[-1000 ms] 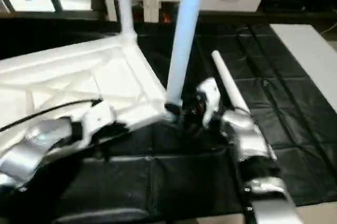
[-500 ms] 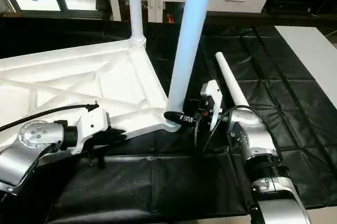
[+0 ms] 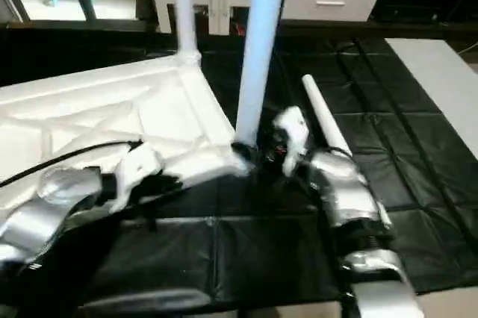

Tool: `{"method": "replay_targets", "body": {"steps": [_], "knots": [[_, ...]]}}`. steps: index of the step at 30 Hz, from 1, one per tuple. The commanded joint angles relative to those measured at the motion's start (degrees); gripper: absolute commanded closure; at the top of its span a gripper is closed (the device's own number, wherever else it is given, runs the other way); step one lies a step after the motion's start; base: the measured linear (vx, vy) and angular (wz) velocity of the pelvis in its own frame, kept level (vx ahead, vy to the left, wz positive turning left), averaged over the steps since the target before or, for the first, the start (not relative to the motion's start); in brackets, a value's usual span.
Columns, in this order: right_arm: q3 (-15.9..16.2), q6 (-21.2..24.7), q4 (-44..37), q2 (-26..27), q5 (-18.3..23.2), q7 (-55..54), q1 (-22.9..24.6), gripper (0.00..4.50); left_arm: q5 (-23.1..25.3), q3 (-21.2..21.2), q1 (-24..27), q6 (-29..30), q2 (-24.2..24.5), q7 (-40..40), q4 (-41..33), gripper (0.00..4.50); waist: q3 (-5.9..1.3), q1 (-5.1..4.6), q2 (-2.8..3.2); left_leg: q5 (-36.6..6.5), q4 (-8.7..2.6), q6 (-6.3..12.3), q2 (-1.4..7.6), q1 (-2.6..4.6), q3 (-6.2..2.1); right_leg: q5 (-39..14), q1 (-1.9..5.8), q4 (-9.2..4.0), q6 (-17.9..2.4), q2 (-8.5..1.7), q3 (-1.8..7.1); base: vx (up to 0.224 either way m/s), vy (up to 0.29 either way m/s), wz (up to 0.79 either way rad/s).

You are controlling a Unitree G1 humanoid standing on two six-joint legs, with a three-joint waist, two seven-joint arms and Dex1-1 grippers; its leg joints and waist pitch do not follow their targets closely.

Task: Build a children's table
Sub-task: Rotate leg to tighten

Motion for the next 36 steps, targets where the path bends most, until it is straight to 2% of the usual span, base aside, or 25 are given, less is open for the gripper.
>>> {"method": "replay_targets", "body": {"steps": [1,2,3,4,5,8,10,11,12,13,14,15,16,17,19,21,22,23,24,25,26,30,35,36], "knots": [[0.23,4.30,6.74,2.95,-4.43,-14.10,0.86,2.46,2.75,-3.99,-1.32,5.52,-4.18,5.07,4.05,4.50,-2.28,0.14,0.39,-16.21,-3.71,1.07,3.28,0.91,-1.75,-20.34,1.38,-5.69,-13.00,-4.58,3.21,0.000,0.000,0.00],[-0.53,4.89,7.66,4.58,-4.37,-18.24,0.45,2.50,3.16,-3.93,-2.36,7.61,-6.17,7.32,5.14,4.50,-1.98,-0.18,0.46,-18.87,-3.90,-0.57,3.27,1.32,-1.97,-25.26,0.88,-6.15,-11.48,-4.57,3.16,0.000,0.000,0.00],[-1.58,5.22,8.56,6.26,-4.27,-22.65,0.01,2.50,3.45,-4.14,-3.27,9.07,-7.77,8.68,5.96,4.50,-2.11,-0.22,0.39,-19.44,-3.80,-0.87,3.15,1.46,-2.06,-26.16,0.84,-6.25,-11.08,-4.58,3.13,0.000,0.000,0.00],[-1.58,5.22,8.56,6.26,-4.27,-22.65,0.01,2.51,3.45,-4.14,-3.27,9.07,-7.77,8.68,5.96,4.50,-2.21,-0.20,0.43,-19.79,-3.85,-1.16,3.03,1.25,-2.29,-26.97,1.00,-6.37,-10.42,-4.69,3.09,0.000,0.000,0.00],[-4.82,5.72,10.27,10.42,-2.30,-31.35,-0.80,2.51,3.92,-4.69,-5.01,11.19,-11.05,10.98,7.44,4.50,-2.10,-0.52,0.39,-20.28,-4.07,-1.26,3.07,1.15,-2.24,-26.84,0.71,-6.46,-9.73,-4.53,3.19,0.000,0.000,0.00],[-7.74,3.96,11.83,15.59,-0.83,-40.73,-1.35,2.51,4.09,-4.24,-7.50,13.88,-16.05,14.50,9.50,4.50,-2.30,-0.57,0.48,-22.87,-4.16,-2.11,2.98,1.58,-2.39,-25.64,0.26,-6.63,-8.57,-4.30,3.03,0.000,0.000,0.00],[-7.21,3.61,12.39,17.66,-0.69,-41.18,-1.58,2.51,4.02,-4.77,-8.35,14.35,-17.42,14.68,9.64,4.50,-2.33,-0.54,0.48,-24.00,-4.22,-2.02,2.93,1.66,-2.35,-24.97,0.05,-6.73,-8.25,-4.18,3.02,0.000,0.000,0.00],[-5.45,3.78,12.47,18.66,-0.83,-36.94,-1.95,2.51,3.93,-5.28,-8.47,13.46,-17.31,13.75,9.25,4.50,-2.43,-0.57,0.37,-24.66,-4.37,-1.69,2.85,1.36,-2.52,-23.75,0.29,-6.63,-8.03,-4.13,2.95,0.000,0.000,0.00],[-5.45,3.78,12.47,18.66,-0.83,-36.94,-1.95,2.51,3.93,-5.28,-8.47,13.46,-17.31,13.75,9.25,4.50,-2.41,-0.61,0.34,-24.67,-4.43,-1.54,2.84,1.15,-2.59,-23.34,0.44,-6.58,-8.02,-4.16,2.94,0.000,0.000,0.00],[-5.16,4.82,11.38,18.43,0.75,-31.06,-2.22,2.51,3.84,-5.30,-7.76,11.08,-15.90,12.46,8.55,4.50,-2.45,-0.65,0.15,-24.36,-4.51,-1.34,2.88,0.99,-2.60,-22.56,0.51,-6.55,-8.06,-4.19,2.95,0.000,0.000,0.00],[-5.61,4.52,9.63,17.35,2.93,-24.80,-2.37,2.51,3.73,-5.25,-6.63,9.06,-13.86,10.92,7.64,4.50,-2.60,-0.64,0.19,-23.87,-4.57,-0.92,2.95,0.72,-2.70,-21.54,0.80,-6.36,-8.28,-4.29,3.02,0.000,0.000,0.00],[-5.61,4.52,9.63,17.35,2.93,-24.80,-2.37,2.51,3.73,-5.25,-6.63,9.06,-13.86,10.92,7.64,4.50,-2.60,-0.64,0.19,-23.87,-4.57,-0.92,2.95,0.72,-2.70,-21.54,0.80,-6.36,-8.28,-4.29,3.02,0.000,0.000,0.00],[-5.49,4.07,8.90,16.69,3.54,-21.96,-2.41,2.16,3.67,-5.22,-6.13,8.58,-12.98,10.24,7.21,4.50,-2.86,-0.65,0.24,-20.91,-4.63,0.07,3.20,0.18,-2.70,-17.03,1.32,-5.96,-9.43,-4.40,3.04,0.000,0.000,0.00],[-2.69,2.19,7.21,13.12,1.14,-15.71,-2.05,1.81,3.37,-4.99,-4.55,6.43,-10.41,7.49,6.00,4.50,-2.97,-0.60,0.14,-19.35,-4.41,0.86,3.17,0.11,-2.49,-14.28,1.42,-5.80,-10.65,-4.36,3.04,0.000,0.000,0.00],[-0.62,0.53,5.93,10.44,-0.42,-11.21,-1.56,1.78,3.08,-4.91,-3.42,4.68,-8.42,5.33,5.08,4.50,-2.94,-0.68,0.04,-17.13,-4.30,2.35,3.21,-0.41,-2.35,-11.94,1.87,-5.52,-11.98,-4.51,3.05,0.000,0.000,0.00],[0.89,-0.23,4.17,5.63,-0.16,-3.18,-1.00,1.56,2.18,-4.49,-1.08,0.07,-4.07,0.82,3.66,4.50,-2.92,-0.57,0.09,-16.18,-4.17,3.26,3.19,-0.38,-2.38,-12.79,1.90,-5.60,-12.49,-4.63,2.94,0.000,0.000,0.00],[1.02,-0.23,3.91,4.95,-0.02,-2.03,-0.93,1.45,2.03,-4.40,-0.73,-0.62,-3.44,0.17,3.45,4.50,-2.94,-0.59,-0.09,-15.72,-4.11,3.74,3.15,-0.47,-2.37,-12.78,2.15,-5.63,-12.57,-4.53,2.91,0.000,0.000,0.00],[1.39,-0.58,2.77,0.99,0.84,4.53,-0.77,1.39,1.24,-3.59,1.04,-4.00,-0.09,-3.12,2.70,4.50,-2.88,-0.57,0.11,-14.12,-3.92,4.70,3.19,-0.49,-2.19,-11.85,2.11,-5.45,-13.46,-4.62,3.00,0.000,0.000,0.00],[1.38,-0.57,2.72,0.85,0.87,4.82,-0.77,1.36,1.21,-3.55,1.09,-4.09,0.03,-3.22,2.69,4.50,-2.89,-0.63,0.16,-13.83,-3.92,5.05,3.26,-0.53,-2.17,-11.46,2.15,-5.31,-13.69,-4.58,3.00,0.000,0.000,0.00],[1.28,-0.51,2.32,-0.41,1.14,7.41,-0.76,1.33,0.94,-3.24,1.54,-4.93,1.08,-4.08,2.65,4.50,-2.84,-0.54,0.39,-13.04,-3.90,5.52,3.41,-0.21,-1.99,-10.64,1.81,-5.28,-14.33,-4.52,3.03,0.000,0.000,0.00],[1.05,-0.30,1.63,-1.94,1.76,10.61,-0.66,1.25,0.76,-2.94,2.15,-5.69,2.64,-5.23,2.66,4.50,-2.83,-0.45,0.40,-12.24,-3.89,5.89,3.48,-0.27,-2.01,-9.26,2.00,-5.06,-15.04,-4.50,3.00,0.000,0.000,0.00],[-0.29,1.32,0.12,-6.03,4.06,19.20,-0.76,0.82,0.70,-2.06,3.75,-7.56,7.74,-8.19,2.46,4.50,-2.62,-0.13,0.56,-11.38,-3.93,6.59,3.60,-0.06,-1.85,-7.87,1.90,-4.84,-16.02,-4.40,2.97,0.000,0.000,0.00],[0.55,0.72,0.56,-6.81,4.96,22.18,-0.54,0.82,-0.96,-0.57,3.97,-8.47,8.36,-9.18,2.21,4.50,-2.46,0.00,0.59,-12.93,-4.08,4.92,3.64,0.19,-1.82,-11.13,1.72,-5.04,-15.88,-4.48,3.08,0.000,0.000,0.00],[0.55,0.75,0.57,-6.75,4.98,22.24,-0.52,0.99,-0.98,-0.59,3.95,-8.48,8.34,-9.17,2.21,4.50,-2.45,0.03,0.61,-13.06,-4.09,4.76,3.65,0.21,-1.83,-11.40,1.71,-5.06,-15.83,-4.52,3.09,0.000,0.000,0.00]]}}
